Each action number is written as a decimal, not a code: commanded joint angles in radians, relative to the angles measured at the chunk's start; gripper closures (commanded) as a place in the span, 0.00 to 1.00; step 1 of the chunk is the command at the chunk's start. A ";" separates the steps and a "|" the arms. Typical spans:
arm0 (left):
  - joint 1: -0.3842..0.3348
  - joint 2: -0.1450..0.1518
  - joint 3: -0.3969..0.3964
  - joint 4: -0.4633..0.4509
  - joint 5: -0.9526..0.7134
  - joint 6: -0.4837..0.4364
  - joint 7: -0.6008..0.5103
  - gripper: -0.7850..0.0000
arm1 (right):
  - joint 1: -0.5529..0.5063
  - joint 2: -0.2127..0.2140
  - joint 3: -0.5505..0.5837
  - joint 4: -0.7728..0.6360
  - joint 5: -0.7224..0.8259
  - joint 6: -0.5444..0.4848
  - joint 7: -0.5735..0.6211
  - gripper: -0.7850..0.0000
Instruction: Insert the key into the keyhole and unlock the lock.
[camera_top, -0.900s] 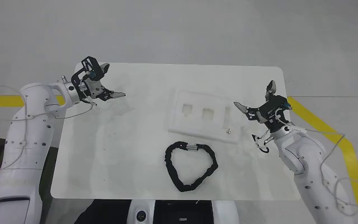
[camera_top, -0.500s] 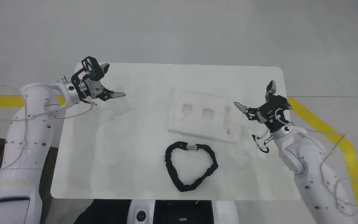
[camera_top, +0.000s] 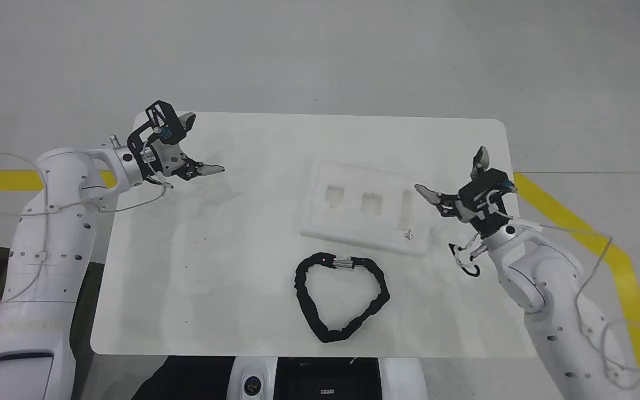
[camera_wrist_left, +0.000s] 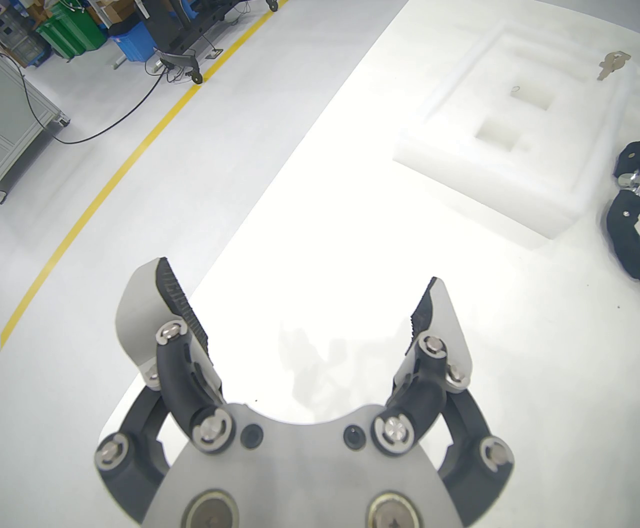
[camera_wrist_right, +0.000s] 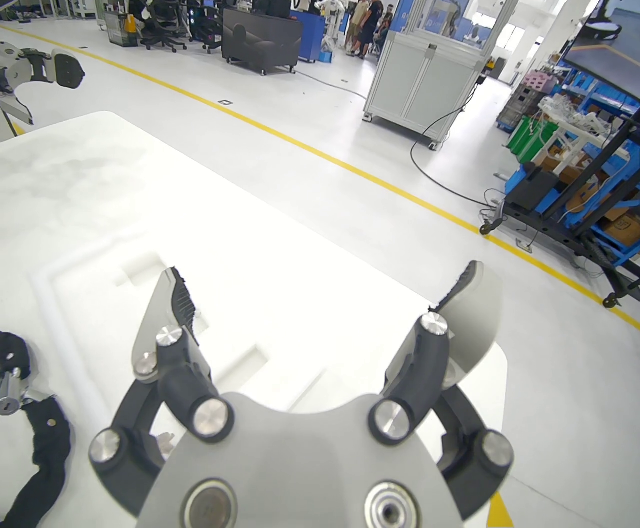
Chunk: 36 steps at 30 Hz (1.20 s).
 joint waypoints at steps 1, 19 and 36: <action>0.000 0.000 0.000 0.000 0.000 0.000 0.000 0.00 | -0.005 0.000 -0.003 -0.027 0.022 -0.005 0.086 0.00; 0.000 0.000 0.000 0.000 0.000 0.000 0.000 0.00 | 0.054 0.000 -0.051 -0.140 0.413 0.023 0.881 0.00; 0.000 0.000 0.000 0.000 0.000 0.000 0.000 0.00 | 0.106 0.001 -0.094 -0.101 0.484 0.042 1.010 0.00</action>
